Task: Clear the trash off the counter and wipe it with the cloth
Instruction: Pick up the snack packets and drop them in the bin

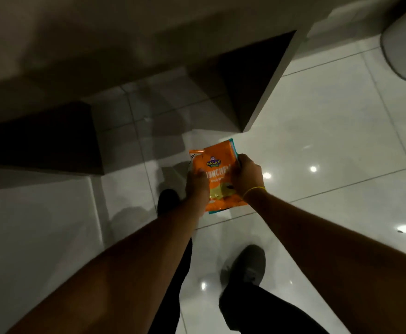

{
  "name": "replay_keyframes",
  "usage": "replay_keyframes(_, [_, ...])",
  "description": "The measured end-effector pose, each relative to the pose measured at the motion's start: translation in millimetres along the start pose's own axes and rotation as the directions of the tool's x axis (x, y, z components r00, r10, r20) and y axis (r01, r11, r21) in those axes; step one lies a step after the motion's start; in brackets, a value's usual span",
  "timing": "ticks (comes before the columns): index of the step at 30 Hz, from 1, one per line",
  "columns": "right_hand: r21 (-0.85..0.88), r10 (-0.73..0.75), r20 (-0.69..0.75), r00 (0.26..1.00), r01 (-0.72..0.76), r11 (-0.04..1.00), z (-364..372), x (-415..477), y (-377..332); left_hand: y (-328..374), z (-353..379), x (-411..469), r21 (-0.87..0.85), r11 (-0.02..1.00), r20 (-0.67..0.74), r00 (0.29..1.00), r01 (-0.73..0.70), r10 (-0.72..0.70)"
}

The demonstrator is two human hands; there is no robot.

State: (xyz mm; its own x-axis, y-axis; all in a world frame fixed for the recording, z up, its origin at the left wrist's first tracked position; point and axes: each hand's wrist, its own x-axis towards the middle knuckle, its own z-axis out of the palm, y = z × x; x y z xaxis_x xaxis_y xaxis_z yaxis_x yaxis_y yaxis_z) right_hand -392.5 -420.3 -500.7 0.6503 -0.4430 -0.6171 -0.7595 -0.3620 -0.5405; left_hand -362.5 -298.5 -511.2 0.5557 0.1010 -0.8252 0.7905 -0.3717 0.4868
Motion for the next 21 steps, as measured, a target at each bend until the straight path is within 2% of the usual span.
replay_keyframes(5, [-0.125,0.014,0.045,0.999,-0.008,0.992,49.8,47.8,22.0,-18.3,26.0,57.5,0.013,0.998,-0.140,0.988,-0.060,0.061])
replay_keyframes(9, [-0.139,0.120,0.059,0.991,-0.111,0.984,85.3,91.4,42.3,-36.7,44.1,101.8,0.052,0.996,-0.107,0.992,0.069,-0.063])
replay_keyframes(12, [-0.076,0.173,0.010,0.985,-0.172,0.982,109.1,122.0,60.5,-43.8,52.1,136.8,0.121,0.982,-0.086,0.987,0.143,-0.133])
replay_keyframes(15, [-0.092,0.235,0.035,0.971,-0.231,0.969,119.1,131.6,67.6,-40.9,55.0,137.3,0.138,0.985,-0.058,0.994,0.100,-0.092])
replay_keyframes(18, [-0.010,0.308,0.094,0.947,-0.308,0.951,108.0,118.4,60.3,-30.8,45.3,108.4,0.179,0.981,0.027,0.997,0.071,-0.077])
replay_keyframes(21, [-0.026,0.274,0.072,0.959,-0.272,0.962,71.3,67.5,31.9,-12.5,26.9,58.4,0.096,0.995,0.024,0.999,-0.035,0.033])
